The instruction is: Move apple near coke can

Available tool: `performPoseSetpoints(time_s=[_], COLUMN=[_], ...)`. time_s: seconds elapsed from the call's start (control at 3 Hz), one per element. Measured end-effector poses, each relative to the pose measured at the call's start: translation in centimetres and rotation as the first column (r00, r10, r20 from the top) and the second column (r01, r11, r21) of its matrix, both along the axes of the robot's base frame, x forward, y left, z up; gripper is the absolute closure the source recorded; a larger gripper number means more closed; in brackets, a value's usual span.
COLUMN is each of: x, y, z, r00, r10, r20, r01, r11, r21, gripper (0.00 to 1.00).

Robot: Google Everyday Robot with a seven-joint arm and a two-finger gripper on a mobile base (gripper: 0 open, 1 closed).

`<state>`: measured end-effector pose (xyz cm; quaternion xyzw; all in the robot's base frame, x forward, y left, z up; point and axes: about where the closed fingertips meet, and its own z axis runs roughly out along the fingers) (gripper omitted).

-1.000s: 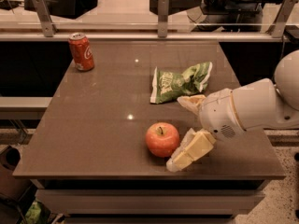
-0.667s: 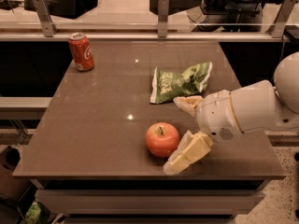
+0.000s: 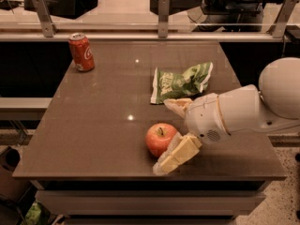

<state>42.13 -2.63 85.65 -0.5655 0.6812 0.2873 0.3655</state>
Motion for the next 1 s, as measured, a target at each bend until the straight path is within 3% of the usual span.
performPoseSetpoints(time_s=[0.33, 1.0], x=[0.6, 1.2], y=[0.8, 1.9], z=[-0.9, -2.8], r00=[1.0, 0.9997], r10=[0.0, -0.025], r20=[-0.007, -0.003], r01=[0.0, 0.025], r11=[1.0, 0.999], r21=[0.011, 0.029], gripper=[0.0, 0.41])
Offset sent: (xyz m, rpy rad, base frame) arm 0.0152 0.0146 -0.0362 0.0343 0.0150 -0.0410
